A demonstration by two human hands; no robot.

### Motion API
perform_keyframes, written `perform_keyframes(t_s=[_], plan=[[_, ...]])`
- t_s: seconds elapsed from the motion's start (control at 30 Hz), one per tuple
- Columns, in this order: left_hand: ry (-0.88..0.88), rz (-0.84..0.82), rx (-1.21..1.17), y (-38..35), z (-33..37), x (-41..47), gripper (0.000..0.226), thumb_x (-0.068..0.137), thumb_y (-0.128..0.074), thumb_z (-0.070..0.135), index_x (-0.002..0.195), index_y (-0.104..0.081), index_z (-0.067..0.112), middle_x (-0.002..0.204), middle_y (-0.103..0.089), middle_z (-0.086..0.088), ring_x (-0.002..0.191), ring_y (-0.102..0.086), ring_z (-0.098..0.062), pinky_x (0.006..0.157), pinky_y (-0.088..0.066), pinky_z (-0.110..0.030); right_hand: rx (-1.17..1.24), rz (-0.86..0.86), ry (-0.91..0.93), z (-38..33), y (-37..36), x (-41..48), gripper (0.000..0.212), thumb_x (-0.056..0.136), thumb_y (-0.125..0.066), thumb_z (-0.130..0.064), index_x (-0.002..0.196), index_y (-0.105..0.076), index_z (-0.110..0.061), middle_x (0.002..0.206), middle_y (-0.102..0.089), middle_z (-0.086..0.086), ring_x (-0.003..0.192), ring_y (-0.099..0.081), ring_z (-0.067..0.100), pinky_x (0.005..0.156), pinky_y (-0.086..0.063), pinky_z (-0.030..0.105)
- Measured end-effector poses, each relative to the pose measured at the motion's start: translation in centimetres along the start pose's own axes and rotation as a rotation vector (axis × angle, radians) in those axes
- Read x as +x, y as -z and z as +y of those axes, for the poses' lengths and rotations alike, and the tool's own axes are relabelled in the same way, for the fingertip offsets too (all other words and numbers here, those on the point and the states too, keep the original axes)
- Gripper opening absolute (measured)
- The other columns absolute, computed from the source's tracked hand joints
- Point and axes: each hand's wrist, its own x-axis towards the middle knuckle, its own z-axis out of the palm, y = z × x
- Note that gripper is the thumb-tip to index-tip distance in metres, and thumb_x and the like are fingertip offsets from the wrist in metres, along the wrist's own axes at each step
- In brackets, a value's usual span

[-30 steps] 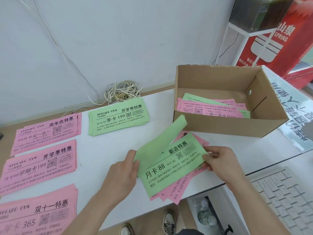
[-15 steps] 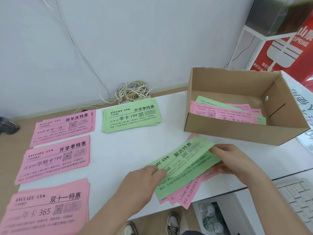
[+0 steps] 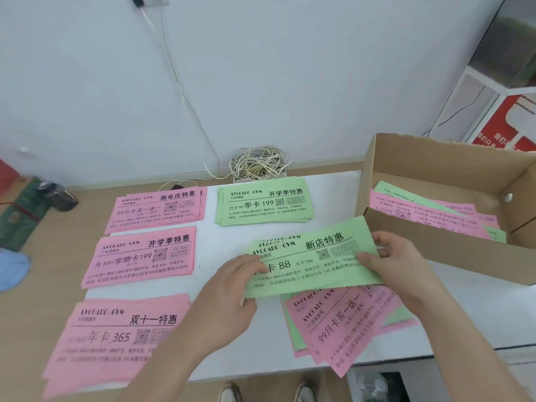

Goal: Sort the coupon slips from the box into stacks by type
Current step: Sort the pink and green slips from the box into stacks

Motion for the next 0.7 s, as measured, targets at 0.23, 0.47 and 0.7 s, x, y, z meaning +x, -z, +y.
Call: perform_keyframes(t_s=[0.23, 0.47, 0.7], plan=[[0.110, -0.115, 0.287, 0.8, -2.7, 0.2, 0.055, 0.085, -0.062, 0.038, 0.136, -0.043, 0.032, 0.153, -0.024, 0.004, 0.142, -0.019, -0.014, 0.116, -0.018, -0.036, -0.097, 0.060, 0.021, 0.6, -8.2, 3.6, 0.019, 0.090, -0.060, -0.009, 0.100, -0.059, -0.025, 0.096, -0.072, -0.002, 0.081, -0.070, 0.016, 0.072, -0.059, 0.038], [0.151, -0.222, 0.367, -1.6, -4.3, 2.0, 0.046, 0.097, -0.044, 0.037, 0.142, -0.033, 0.035, 0.156, -0.019, -0.004, 0.145, -0.014, -0.021, 0.116, -0.019, -0.034, -0.479, 0.091, 0.128, 1.1, -8.3, 2.9, 0.044, 0.093, -0.055, -0.033, 0.135, -0.045, -0.021, 0.099, -0.063, -0.006, 0.090, -0.060, 0.015, 0.068, -0.047, 0.029], [0.124, -0.190, 0.464, -1.8, -2.7, 2.1, 0.044, 0.090, -0.058, 0.029, 0.133, -0.049, 0.026, 0.149, -0.036, -0.010, 0.138, -0.033, -0.032, 0.109, -0.035, -0.045, -1.020, -0.151, 0.073, 5.0, 0.5, -1.1, 0.098, 0.071, -0.071, -0.055, 0.148, -0.011, -0.045, 0.158, 0.002, -0.014, 0.146, 0.009, 0.019, 0.115, -0.019, 0.048]])
